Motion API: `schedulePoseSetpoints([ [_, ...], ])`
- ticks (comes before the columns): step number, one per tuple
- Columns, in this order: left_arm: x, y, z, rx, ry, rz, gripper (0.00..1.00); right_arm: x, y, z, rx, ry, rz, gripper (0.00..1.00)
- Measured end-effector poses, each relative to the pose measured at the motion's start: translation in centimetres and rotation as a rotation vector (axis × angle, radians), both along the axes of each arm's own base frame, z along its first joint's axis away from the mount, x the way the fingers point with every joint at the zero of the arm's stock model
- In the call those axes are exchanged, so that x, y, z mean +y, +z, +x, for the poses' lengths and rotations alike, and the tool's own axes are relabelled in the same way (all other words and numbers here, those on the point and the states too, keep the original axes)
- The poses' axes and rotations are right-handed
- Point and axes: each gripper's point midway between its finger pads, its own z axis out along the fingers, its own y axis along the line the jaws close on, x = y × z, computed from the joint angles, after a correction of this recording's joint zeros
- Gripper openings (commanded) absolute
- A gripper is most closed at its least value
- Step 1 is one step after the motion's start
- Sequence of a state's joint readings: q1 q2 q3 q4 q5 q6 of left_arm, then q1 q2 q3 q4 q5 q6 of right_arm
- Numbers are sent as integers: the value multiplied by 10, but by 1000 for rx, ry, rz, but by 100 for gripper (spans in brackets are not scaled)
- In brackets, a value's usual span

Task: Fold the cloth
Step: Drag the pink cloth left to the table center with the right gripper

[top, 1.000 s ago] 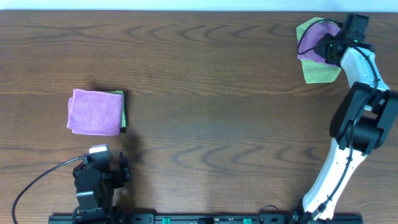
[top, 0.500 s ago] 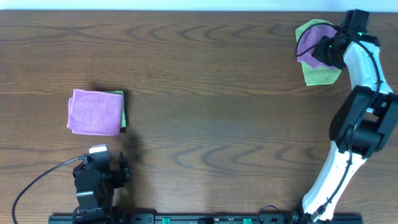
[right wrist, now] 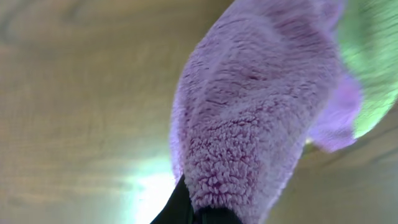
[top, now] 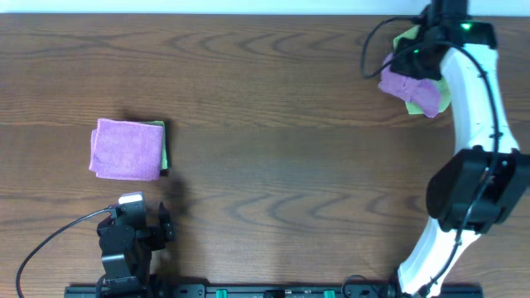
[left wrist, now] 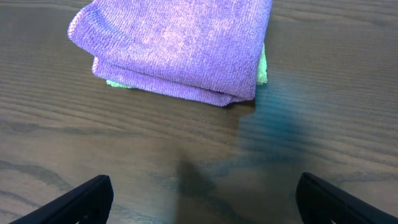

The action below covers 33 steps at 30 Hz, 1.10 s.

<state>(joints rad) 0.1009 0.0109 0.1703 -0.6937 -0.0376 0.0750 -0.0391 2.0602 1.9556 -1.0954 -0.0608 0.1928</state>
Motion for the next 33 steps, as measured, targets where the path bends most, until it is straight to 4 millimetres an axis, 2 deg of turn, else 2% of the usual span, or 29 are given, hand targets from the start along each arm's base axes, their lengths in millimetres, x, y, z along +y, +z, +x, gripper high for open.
schedulePoseSetpoints([
  [10, 0, 0, 0, 0, 0, 0, 95, 95, -11, -43, 145, 233, -25, 1],
  [16, 0, 0, 0, 0, 0, 0, 95, 160, -11, -61, 138, 414, -48, 2],
  [22, 0, 0, 0, 0, 0, 0, 95, 210, -8, -69, 85, 544, -67, 1],
  [26, 0, 0, 0, 0, 0, 0, 95, 230, -5, -65, 25, 584, -72, 1],
  [29, 0, 0, 0, 0, 0, 0, 95, 237, -5, -61, -2, 593, -70, 1],
  [33, 0, 0, 0, 0, 0, 0, 95, 242, -18, -52, -6, 597, -72, 1],
])
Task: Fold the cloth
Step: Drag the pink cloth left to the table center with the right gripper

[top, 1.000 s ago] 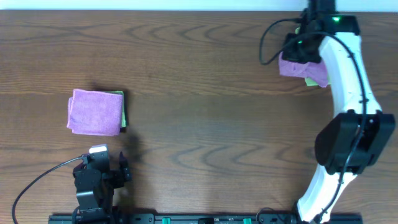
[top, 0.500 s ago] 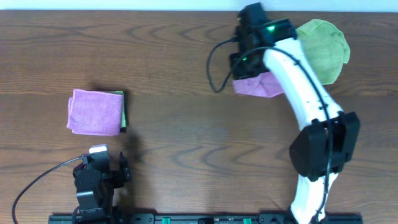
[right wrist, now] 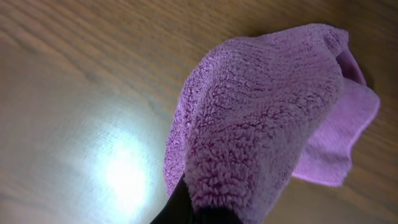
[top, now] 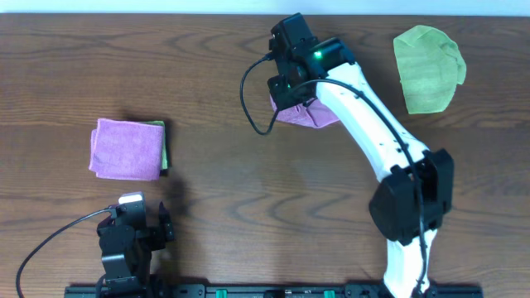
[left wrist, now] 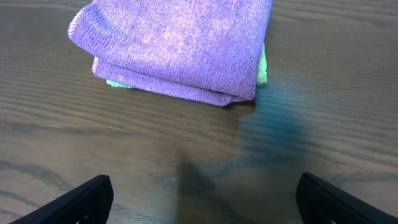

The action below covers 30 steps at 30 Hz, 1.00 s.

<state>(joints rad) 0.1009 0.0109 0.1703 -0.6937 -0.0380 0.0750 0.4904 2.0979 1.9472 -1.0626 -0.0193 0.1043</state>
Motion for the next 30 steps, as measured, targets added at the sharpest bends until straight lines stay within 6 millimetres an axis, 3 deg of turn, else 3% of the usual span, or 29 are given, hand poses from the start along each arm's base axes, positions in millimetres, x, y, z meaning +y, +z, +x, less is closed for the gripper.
schedulePoseSetpoints([
  [4, 0, 0, 0, 0, 0, 0, 95, 12, -29, 11, 16, 14, 19, 7],
  [8, 0, 0, 0, 0, 0, 0, 95, 36, -63, 13, 50, 62, 53, 27],
  [10, 0, 0, 0, 0, 0, 0, 95, 47, -70, 10, 53, 80, 63, 31],
  [18, 0, 0, 0, 0, 0, 0, 95, 121, -73, -17, -21, 281, 94, 42],
  [22, 0, 0, 0, 0, 0, 0, 95, 142, -73, -34, -33, 343, 81, 45],
  [26, 0, 0, 0, 0, 0, 0, 95, 144, -74, -37, -43, 353, 64, 50],
  [27, 0, 0, 0, 0, 0, 0, 95, 139, -75, -37, -38, 340, 45, 60],
  [30, 0, 0, 0, 0, 0, 0, 95, 123, -81, -39, 6, 283, 4, 78],
])
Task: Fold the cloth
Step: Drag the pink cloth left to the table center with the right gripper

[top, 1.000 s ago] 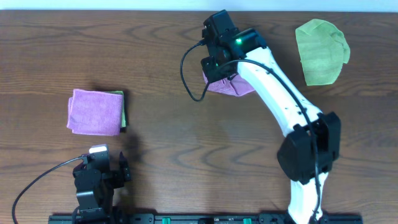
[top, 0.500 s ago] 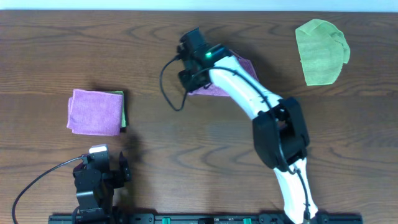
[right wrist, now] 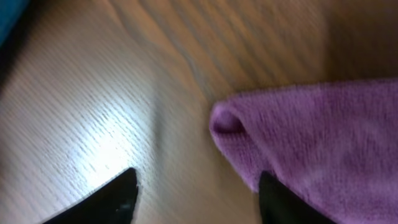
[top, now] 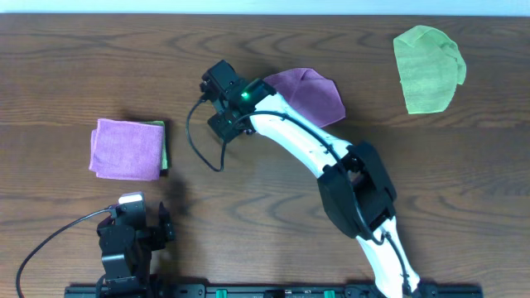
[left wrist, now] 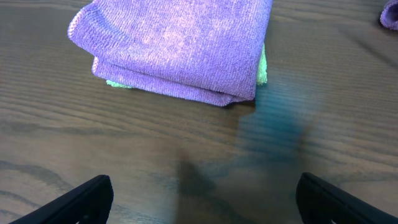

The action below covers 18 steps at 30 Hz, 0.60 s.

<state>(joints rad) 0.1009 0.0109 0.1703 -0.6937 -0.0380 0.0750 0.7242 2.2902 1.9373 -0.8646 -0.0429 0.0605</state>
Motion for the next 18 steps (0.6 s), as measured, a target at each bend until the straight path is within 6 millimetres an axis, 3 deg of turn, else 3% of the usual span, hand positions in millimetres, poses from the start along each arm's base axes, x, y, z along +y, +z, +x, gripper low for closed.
schedulePoseSetpoints([
  [2, 0, 0, 0, 0, 0, 0, 95, -16, -3, 2, 36, -62, -23, 84],
  [7, 0, 0, 0, 0, 0, 0, 95, -54, -1, 21, 97, -214, 3, 83],
  [14, 0, 0, 0, 0, 0, 0, 95, -120, 39, 67, 178, -440, 237, 82],
  [18, 0, 0, 0, 0, 0, 0, 95, -146, 50, 82, 211, -502, 334, 82],
])
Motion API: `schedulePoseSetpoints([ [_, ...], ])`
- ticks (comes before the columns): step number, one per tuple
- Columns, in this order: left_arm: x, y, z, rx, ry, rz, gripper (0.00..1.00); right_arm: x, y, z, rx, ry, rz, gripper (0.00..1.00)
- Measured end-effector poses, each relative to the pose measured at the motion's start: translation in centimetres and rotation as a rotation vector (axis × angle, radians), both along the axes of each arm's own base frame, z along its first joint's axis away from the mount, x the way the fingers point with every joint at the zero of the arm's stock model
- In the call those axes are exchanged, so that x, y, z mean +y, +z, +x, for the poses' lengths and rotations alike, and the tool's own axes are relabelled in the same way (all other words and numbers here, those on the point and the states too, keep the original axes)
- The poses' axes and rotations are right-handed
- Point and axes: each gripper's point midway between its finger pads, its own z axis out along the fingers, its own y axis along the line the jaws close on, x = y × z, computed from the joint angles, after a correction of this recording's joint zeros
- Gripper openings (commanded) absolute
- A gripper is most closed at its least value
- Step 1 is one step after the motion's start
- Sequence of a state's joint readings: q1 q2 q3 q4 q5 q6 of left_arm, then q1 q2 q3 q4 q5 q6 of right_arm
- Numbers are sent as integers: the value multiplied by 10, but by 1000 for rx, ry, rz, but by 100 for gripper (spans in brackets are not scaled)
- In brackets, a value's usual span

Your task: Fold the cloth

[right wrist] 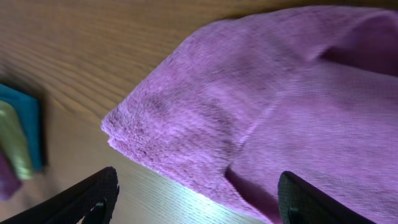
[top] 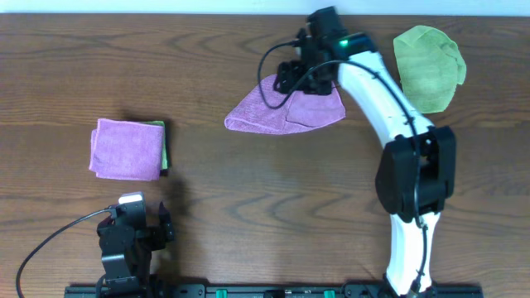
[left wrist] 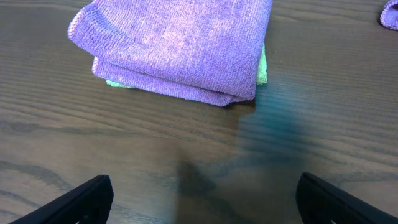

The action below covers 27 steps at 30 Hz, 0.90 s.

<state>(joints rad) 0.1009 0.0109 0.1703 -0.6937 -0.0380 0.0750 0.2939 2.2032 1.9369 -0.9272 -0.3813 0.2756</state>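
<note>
A loose purple cloth [top: 286, 109] lies crumpled and partly doubled over at the table's middle back; in the right wrist view this purple cloth [right wrist: 249, 93] fills the upper frame. My right gripper [top: 290, 79] hovers over its far edge, open and holding nothing [right wrist: 199, 205]. At the left sits a folded purple cloth [top: 126, 149] stacked on a folded green one [left wrist: 262, 65]. My left gripper [top: 132, 236] rests near the front edge, open [left wrist: 208, 202], short of the folded purple cloth [left wrist: 174, 43].
A loose green cloth [top: 428, 55] lies at the back right. The right arm [top: 389, 99] stretches from the front right across the table. Bare wooden tabletop [top: 265, 199] lies between the stack and the loose cloth.
My right gripper, open at the purple cloth's left end, now stands farther right over the cloth's far edge. The cloth now reaches farther left. The left arm has not moved.
My right gripper was shut on the purple cloth at the back right, over the green one. Then it held the cloth over the table's middle back. Then it was open with the cloth lying on the table, and now it hovers over the cloth's far edge.
</note>
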Motion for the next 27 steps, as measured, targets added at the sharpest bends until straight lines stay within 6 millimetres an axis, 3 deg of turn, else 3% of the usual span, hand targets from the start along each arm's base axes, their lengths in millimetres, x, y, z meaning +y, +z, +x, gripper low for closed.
schedulePoseSetpoints([
  [3, 0, 0, 0, 0, 0, 0, 95, -6, 2, 2, 14, -16, 36, 83],
  [8, 0, 0, 0, 0, 0, 0, 95, 2, 1, 5, 0, 0, 99, 83],
  [11, 0, 0, 0, 0, 0, 0, 95, 3, -11, 2, 20, 2, 144, 82],
  [16, 0, 0, 0, 0, 0, 0, 95, -11, -46, -15, 107, -30, 183, 81],
  [27, 0, 0, 0, 0, 0, 0, 95, -3, -61, -20, 102, -14, 258, 79],
])
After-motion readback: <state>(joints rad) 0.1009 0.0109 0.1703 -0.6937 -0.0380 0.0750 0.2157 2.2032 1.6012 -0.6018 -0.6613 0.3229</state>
